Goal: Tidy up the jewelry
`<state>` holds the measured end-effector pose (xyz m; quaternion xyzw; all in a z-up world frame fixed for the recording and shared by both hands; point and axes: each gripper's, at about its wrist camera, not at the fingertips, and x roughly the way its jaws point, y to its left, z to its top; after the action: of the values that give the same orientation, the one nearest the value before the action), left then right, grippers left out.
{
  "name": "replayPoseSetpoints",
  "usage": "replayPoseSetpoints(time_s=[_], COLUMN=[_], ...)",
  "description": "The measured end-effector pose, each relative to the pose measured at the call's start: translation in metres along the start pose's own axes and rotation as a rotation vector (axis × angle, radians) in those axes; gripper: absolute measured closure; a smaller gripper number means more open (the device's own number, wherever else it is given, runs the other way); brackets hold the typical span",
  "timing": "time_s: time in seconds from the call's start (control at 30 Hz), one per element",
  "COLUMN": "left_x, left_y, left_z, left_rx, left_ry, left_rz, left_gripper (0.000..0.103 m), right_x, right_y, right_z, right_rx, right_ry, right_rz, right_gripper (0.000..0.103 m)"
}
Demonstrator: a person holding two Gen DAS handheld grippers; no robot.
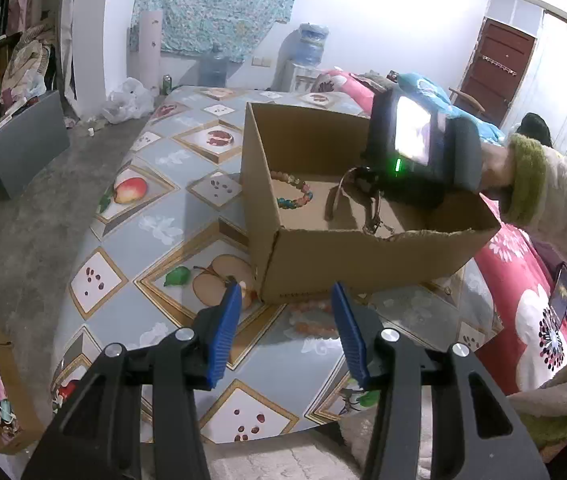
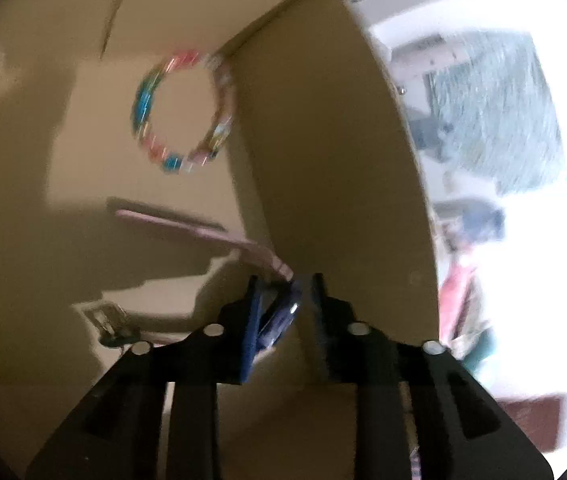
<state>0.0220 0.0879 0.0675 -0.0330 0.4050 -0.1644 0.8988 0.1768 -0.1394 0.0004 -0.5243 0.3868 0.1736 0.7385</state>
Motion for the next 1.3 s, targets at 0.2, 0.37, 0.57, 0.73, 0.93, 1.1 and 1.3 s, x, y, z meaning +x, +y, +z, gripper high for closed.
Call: replayPoseSetpoints(time_s=[0.2,0.37,0.57,0.73,0.93,1.1,1.3], left_x=[0.003,0.004,0.007,0.011,0.036,0.055,0.065], left_y=[0.002,0.001,-0.007,-0.026,-0.053,-0.078,-0.094], left_z=[-0.006,-0.016,-0.030,-0.045,-0.066,-0.068,-0.069], left_rx=[-0.008,0.000,0.007,0.054,0.119,0.198,0.246], left_ry=[0.010,-0.002,-0.005,-0.004,0.058,0.065,0.014], left_rz=[0.002,-0.011,-0.045,-0.102,-0.094,-0.068,-0.006], left_gripper=[0.057,0.053,0.048,0.041,0.038,0.038,0.038], right_x=[-0.032,-0.098,-0.198,-0.237,-0.181,-0.134,-0.129], right_y=[-0.084,-0.111,-0.084,-0.024,0.070,0.101,0.110], right_z=[-0.014,-0.043,-0.094,-0.136,-0.142,-0.139,-0.128], right_rx=[0.350,0.705,0.900,0.865,0.943,1.054,1.065], right_ry=[-0.107,-0.271,-0.553,-0.685,-0.368,-0.192,-0.215], right_rz=[0.166,0.334,0.443,0.473,0.426,0.383,0.376], right_gripper=[0.068,0.062,0.038,0.016,0.013,0.013,0.020])
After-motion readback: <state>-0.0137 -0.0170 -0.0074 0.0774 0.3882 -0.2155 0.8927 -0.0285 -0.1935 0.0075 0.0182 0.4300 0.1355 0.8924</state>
